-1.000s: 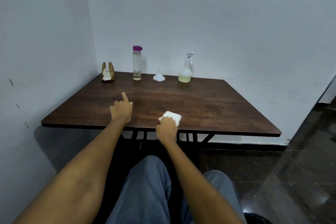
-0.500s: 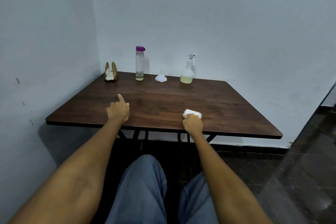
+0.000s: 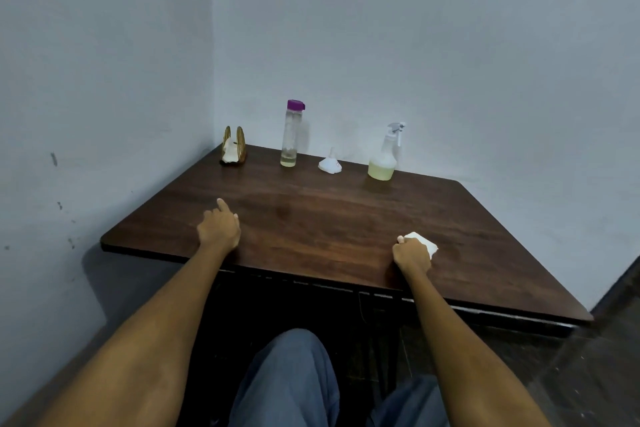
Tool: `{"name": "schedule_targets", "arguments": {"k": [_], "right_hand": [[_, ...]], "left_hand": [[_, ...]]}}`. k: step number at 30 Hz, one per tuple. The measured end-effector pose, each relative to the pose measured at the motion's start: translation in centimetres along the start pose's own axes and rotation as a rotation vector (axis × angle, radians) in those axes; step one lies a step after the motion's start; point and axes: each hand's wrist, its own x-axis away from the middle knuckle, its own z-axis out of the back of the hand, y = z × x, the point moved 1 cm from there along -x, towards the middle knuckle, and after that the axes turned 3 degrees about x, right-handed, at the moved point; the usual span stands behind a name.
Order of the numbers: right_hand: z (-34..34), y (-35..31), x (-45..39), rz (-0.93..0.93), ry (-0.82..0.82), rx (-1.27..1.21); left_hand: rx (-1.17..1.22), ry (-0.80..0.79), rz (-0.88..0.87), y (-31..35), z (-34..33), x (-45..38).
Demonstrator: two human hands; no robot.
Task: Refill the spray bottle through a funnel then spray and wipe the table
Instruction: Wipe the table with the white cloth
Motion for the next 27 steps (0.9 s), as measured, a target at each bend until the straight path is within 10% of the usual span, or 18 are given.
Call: {"name": "schedule_targets", "arguments": {"k": [7, 18, 27], "right_hand": [[-4.2, -9.1, 0.5, 0.112, -0.141, 0.032], [-15.4, -27.2, 13.6, 0.929, -0.659, 0.160], [-11.7, -21.3, 4.0, 0.729, -0.483, 0.203]], "left_hand": [[0.121, 0.126, 0.047, -3.4, 0.0, -3.2], [0.317, 0.256, 0.214, -6.3, 1.0, -6.5], [0.249, 0.267, 0.138, -4.9, 0.5, -5.4]]}}
